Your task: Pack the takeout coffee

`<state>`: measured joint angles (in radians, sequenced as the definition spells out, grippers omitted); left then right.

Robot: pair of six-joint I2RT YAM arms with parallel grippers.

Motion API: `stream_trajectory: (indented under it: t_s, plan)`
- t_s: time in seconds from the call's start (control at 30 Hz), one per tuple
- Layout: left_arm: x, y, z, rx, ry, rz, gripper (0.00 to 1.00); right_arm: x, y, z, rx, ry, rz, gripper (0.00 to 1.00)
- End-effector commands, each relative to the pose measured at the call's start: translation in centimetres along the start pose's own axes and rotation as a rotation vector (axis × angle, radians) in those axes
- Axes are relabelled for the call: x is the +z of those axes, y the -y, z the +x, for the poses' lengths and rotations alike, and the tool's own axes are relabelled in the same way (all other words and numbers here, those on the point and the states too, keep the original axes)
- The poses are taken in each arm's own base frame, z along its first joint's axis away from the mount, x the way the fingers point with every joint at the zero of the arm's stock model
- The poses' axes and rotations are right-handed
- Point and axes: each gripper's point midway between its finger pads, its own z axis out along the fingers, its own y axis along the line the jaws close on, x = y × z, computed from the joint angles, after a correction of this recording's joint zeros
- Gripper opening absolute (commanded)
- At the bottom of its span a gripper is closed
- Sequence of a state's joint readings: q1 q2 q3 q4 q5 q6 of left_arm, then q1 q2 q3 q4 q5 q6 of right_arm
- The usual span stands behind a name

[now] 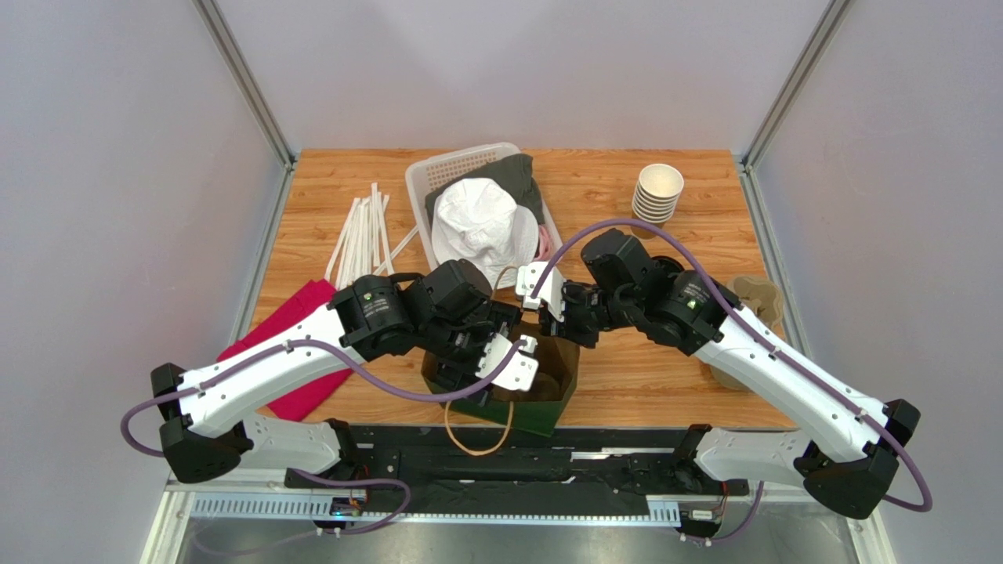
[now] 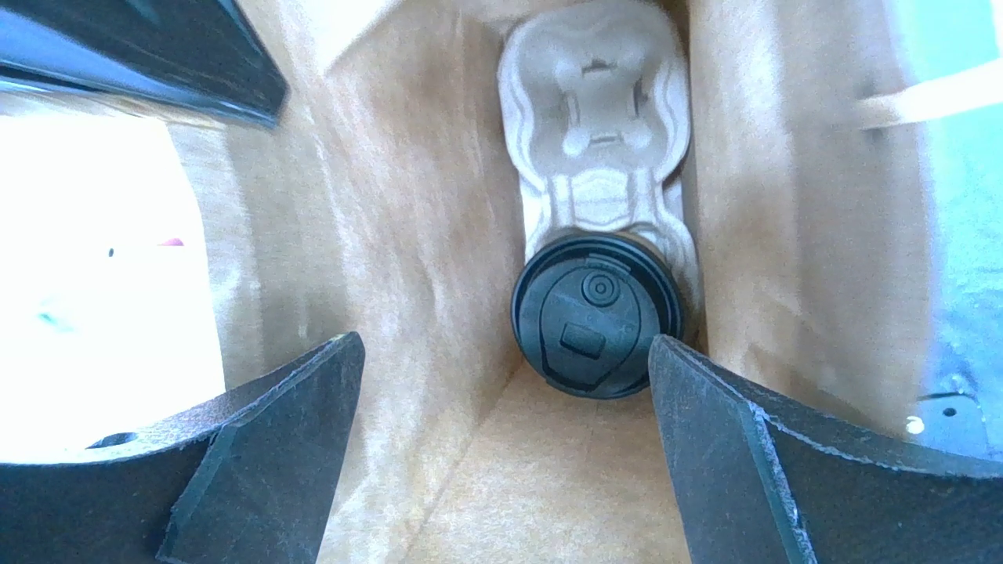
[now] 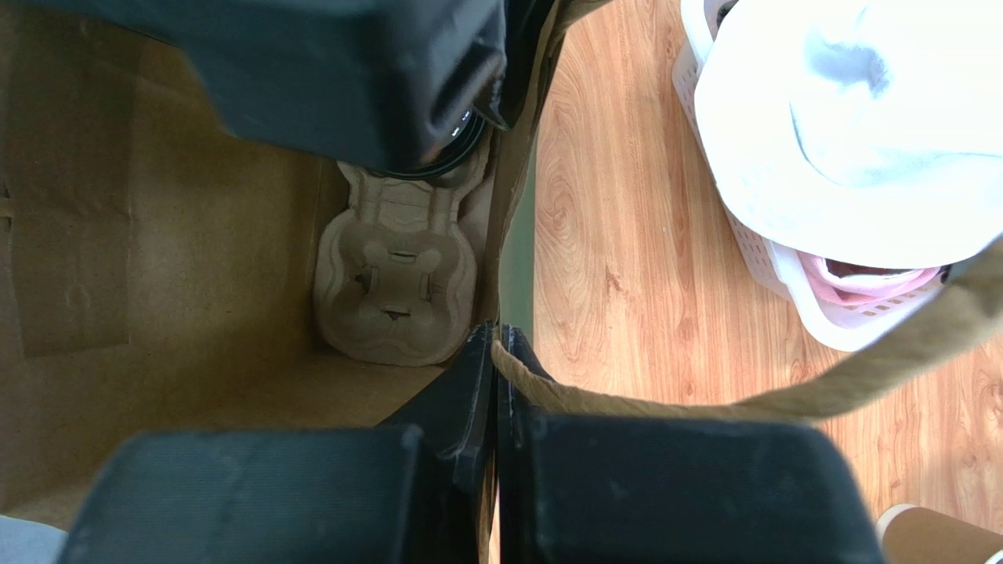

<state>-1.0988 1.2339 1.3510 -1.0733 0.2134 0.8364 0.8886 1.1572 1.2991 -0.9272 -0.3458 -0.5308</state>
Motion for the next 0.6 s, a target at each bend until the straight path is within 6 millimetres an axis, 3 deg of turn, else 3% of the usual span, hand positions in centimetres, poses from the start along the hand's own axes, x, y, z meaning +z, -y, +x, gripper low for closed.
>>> stream_trajectory:
  t_s: [0.0, 0.17, 0.3, 0.47, 0.57]
  plan:
    - [-1.7, 0.1, -2.0, -0.006, 0.079, 0.016, 0.98, -0.5, 0.7, -0.9, -0.041, 0.019, 0.030, 0.00]
    - [-3.8, -1.5, -3.4, -0.099, 0.171, -0.023, 0.94, -0.7, 0.7, -0.7, -0.030, 0.016, 0.037, 0.00]
    - [-6.9, -3.9, -4.8, -0.139, 0.290, -0.128, 0.90, -0.8, 0.7, -0.6, -0.011, 0.015, 0.046, 0.00]
    - [-11.7, -4.9, -7.4, -0.077, 0.460, -0.291, 0.89, -1.0, 0.7, -0.1, 0.007, 0.017, 0.045, 0.00]
    - [-13.5, -5.3, -8.1, -0.117, 0.502, -0.332, 0.88, -0.9, 0.8, 0.3, 0.014, 0.009, 0.046, 0.00]
